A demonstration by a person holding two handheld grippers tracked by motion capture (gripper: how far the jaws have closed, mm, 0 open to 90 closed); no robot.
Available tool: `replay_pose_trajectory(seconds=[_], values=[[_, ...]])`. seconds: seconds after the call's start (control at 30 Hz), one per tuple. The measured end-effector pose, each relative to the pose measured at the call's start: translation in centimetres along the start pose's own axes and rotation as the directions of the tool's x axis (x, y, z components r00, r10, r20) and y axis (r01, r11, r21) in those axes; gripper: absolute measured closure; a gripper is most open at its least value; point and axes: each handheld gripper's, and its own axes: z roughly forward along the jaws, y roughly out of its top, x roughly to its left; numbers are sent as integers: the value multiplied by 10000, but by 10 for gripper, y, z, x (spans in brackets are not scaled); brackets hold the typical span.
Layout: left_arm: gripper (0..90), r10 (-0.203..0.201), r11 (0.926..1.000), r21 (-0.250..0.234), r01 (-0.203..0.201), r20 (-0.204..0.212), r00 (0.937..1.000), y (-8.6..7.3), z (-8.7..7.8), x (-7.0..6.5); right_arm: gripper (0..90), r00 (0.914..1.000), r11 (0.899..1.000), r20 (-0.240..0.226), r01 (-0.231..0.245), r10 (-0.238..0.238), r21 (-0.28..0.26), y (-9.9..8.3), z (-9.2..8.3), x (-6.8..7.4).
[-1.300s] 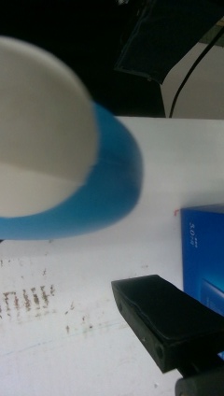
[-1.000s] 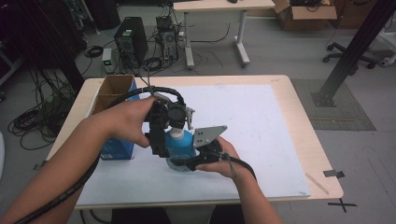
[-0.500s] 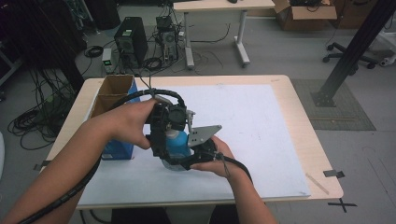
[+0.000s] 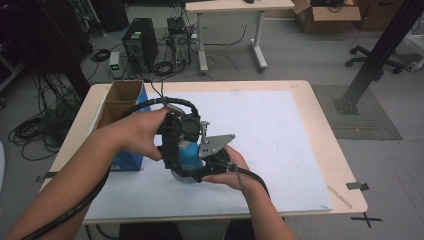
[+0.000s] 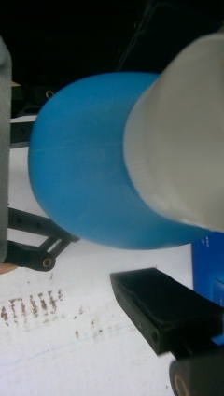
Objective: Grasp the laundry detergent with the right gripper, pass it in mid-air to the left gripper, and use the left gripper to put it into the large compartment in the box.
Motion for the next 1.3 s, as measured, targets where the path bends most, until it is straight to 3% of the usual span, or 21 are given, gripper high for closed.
replay_pose_trajectory(seconds=[0.57, 1.3], values=[[138, 107, 9999, -45, -109, -338, 9994, 2, -1, -3, 458, 10000, 10000, 34, 11, -11, -4, 1, -1, 0], [295, 29, 10000, -15, -29, -240, 9997, -1, 2, -4, 458, 10000, 10000, 67, 16, -16, -6, 1, 0, 0]])
